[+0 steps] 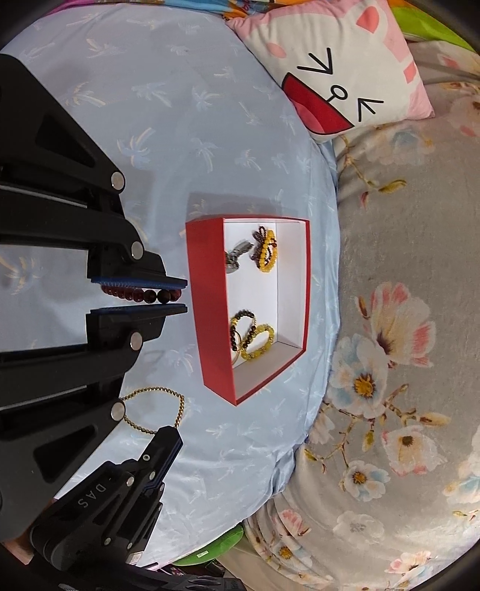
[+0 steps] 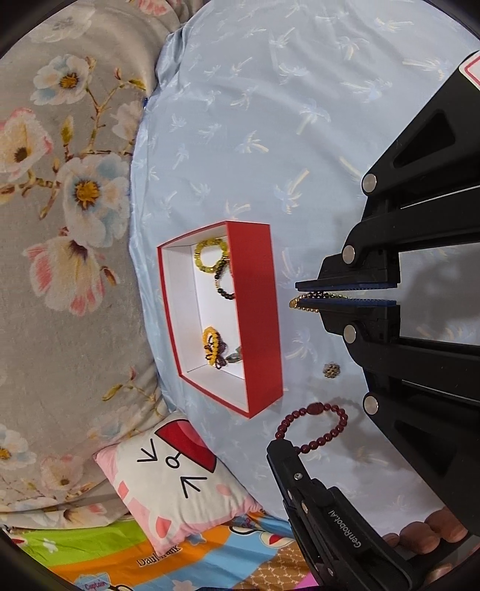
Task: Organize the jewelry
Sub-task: 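Carry the red bracelet with the left gripper while the right gripper carries the gold bracelet over the box, then open the left gripper to drop the red bracelet while the right gripper releases the gold bracelet, then move both grippers back to the two bronze charms on the cloth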
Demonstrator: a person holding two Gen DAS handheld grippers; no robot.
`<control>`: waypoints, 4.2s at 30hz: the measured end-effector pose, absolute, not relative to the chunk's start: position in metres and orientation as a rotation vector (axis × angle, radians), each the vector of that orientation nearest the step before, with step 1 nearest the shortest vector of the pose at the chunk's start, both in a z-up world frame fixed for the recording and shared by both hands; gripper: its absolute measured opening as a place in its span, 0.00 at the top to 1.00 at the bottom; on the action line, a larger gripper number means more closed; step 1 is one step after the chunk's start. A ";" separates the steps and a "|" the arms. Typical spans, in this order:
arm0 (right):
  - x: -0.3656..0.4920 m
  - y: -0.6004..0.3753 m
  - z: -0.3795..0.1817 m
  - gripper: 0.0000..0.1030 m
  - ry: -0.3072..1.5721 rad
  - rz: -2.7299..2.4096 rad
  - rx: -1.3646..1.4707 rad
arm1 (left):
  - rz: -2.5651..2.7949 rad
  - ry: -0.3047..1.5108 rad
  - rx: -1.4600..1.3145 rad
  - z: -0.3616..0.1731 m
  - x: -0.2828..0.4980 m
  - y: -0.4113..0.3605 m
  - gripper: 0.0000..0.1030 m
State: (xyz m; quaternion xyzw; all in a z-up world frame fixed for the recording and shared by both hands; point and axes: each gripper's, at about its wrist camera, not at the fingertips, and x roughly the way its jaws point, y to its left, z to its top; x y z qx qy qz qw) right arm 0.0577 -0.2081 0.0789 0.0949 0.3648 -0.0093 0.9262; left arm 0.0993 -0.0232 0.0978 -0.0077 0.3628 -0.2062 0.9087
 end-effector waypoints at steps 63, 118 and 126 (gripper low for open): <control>0.237 -0.227 0.064 0.82 0.760 -0.014 0.207 | -0.324 0.734 0.060 0.077 0.273 -0.087 0.63; 0.063 -0.183 0.034 0.69 0.855 0.027 0.143 | -0.294 0.790 0.039 0.047 0.123 -0.015 0.46; 0.048 -0.162 0.010 0.69 0.911 0.073 0.147 | -0.268 0.829 0.049 0.028 0.097 0.007 0.45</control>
